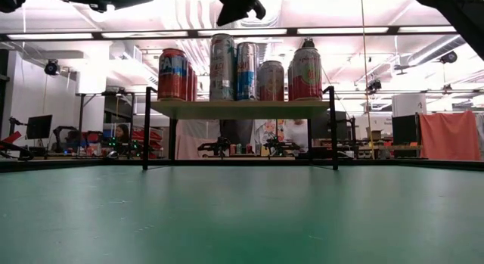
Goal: Place canned beverage on shelf
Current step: Adjust the white orange soda can on the shelf
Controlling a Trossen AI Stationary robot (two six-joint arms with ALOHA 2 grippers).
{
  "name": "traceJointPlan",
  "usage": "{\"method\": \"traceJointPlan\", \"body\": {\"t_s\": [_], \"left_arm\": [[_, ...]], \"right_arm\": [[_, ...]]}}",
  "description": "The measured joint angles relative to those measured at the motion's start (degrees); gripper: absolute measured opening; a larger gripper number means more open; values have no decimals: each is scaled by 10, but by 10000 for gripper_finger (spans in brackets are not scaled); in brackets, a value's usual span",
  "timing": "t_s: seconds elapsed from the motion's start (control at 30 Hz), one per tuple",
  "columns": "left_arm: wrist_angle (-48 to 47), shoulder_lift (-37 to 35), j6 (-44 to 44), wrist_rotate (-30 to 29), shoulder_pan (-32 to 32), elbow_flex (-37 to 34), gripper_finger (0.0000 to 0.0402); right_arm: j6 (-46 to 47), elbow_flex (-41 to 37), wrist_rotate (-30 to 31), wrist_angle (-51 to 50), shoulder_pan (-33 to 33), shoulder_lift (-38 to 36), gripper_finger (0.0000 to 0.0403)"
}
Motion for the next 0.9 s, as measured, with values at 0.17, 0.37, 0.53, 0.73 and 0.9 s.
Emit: {"method": "traceJointPlan", "body": {"t_s": [0.17,0.37,0.53,0.73,0.9], "left_arm": [[0,0,0,0,0,0,13],[0,0,5,0,0,0,13],[1,0,6,1,0,0,13],[1,0,6,1,0,0,13],[0,0,6,1,0,0,13]], "right_arm": [[11,-6,-38,10,-38,1,9],[13,-10,-42,5,-63,1,9],[27,-4,16,-55,-67,1,9],[-27,13,2,-176,-67,-10,9],[-71,13,-89,-248,-71,-26,9]]}}
